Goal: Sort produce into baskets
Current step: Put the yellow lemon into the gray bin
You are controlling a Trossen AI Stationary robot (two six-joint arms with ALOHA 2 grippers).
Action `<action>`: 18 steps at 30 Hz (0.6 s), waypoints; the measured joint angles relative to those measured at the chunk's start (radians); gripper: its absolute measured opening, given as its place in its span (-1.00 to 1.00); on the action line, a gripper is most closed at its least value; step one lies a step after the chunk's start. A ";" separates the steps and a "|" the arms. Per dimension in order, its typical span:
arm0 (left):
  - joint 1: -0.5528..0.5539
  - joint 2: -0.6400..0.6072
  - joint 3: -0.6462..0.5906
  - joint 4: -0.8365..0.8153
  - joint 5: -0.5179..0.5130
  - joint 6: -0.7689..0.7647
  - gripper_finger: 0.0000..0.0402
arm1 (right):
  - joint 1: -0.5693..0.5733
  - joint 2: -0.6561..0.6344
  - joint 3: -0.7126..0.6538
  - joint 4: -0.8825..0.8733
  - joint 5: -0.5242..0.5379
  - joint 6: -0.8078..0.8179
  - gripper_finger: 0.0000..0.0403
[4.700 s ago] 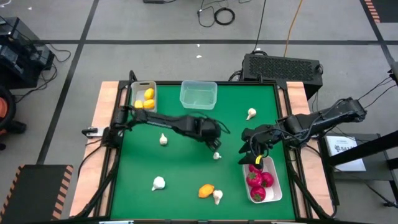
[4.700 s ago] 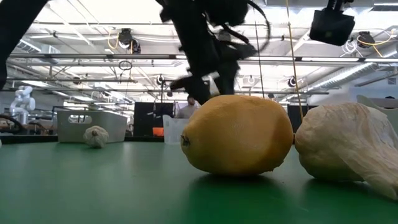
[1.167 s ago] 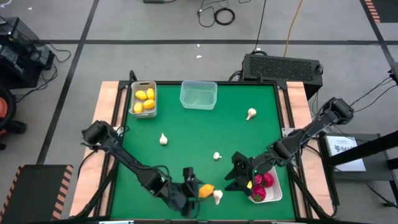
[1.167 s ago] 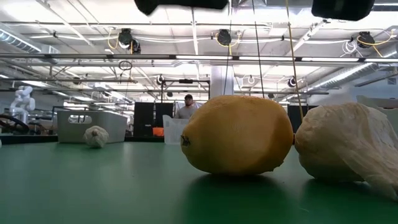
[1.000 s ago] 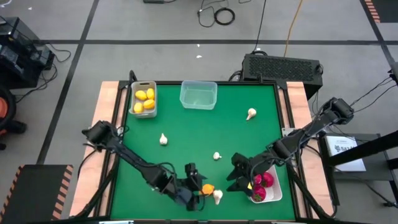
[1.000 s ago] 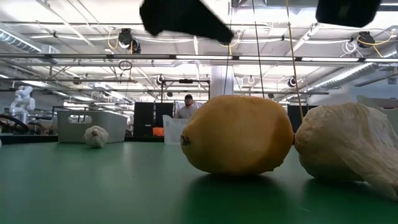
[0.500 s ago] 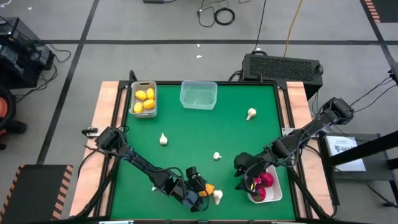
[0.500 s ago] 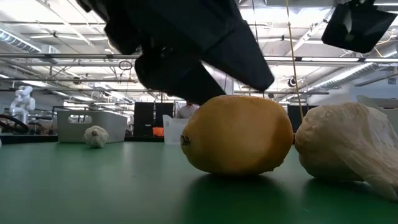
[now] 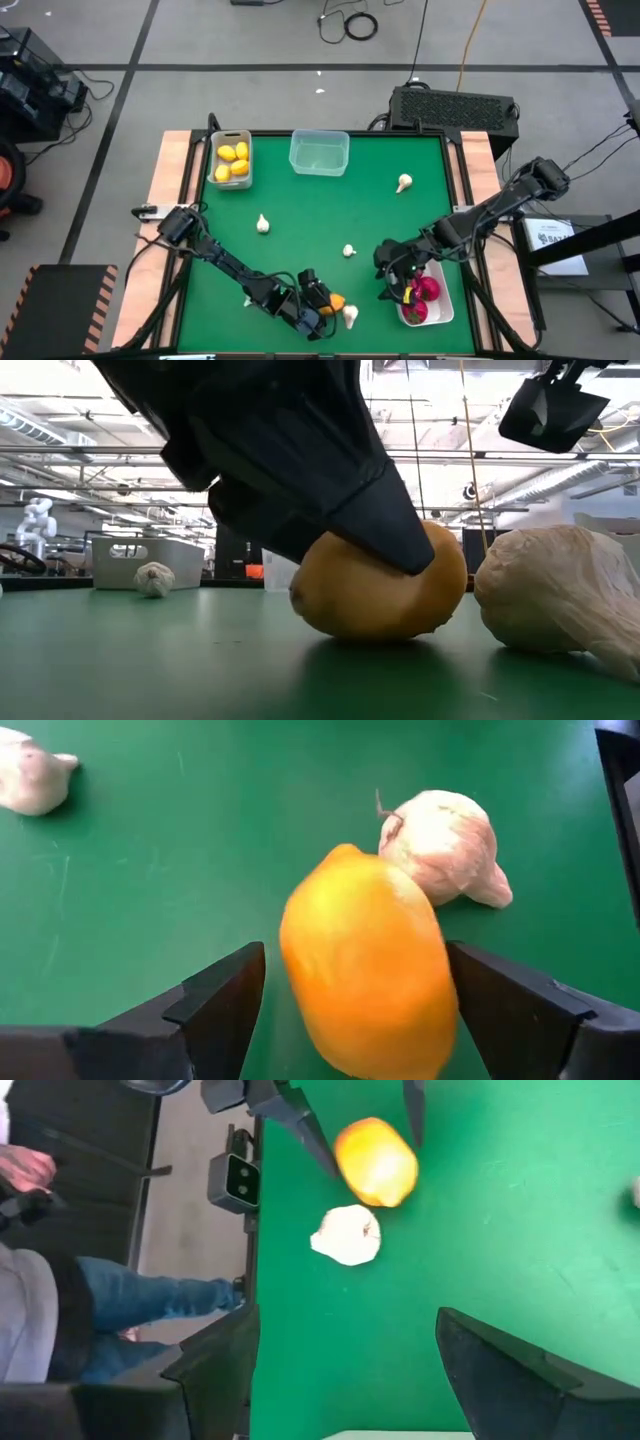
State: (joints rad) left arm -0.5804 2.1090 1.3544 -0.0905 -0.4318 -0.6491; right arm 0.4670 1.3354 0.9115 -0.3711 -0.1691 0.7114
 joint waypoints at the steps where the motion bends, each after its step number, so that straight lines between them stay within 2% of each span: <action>1: 0.002 0.000 0.000 0.003 -0.002 0.000 0.56 | -0.006 0.000 0.000 0.000 -0.011 -0.007 0.45; 10: 0.016 0.000 0.000 -0.001 0.017 0.000 0.53 | -0.060 0.000 0.000 -0.009 -0.072 -0.065 0.45; 18: 0.018 0.000 0.000 -0.002 0.042 -0.001 0.20 | -0.091 0.000 0.000 -0.018 -0.099 -0.092 0.45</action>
State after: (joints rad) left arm -0.5621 2.1087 1.3544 -0.0929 -0.3893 -0.6501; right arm 0.3762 1.3354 0.9115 -0.3888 -0.2682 0.6191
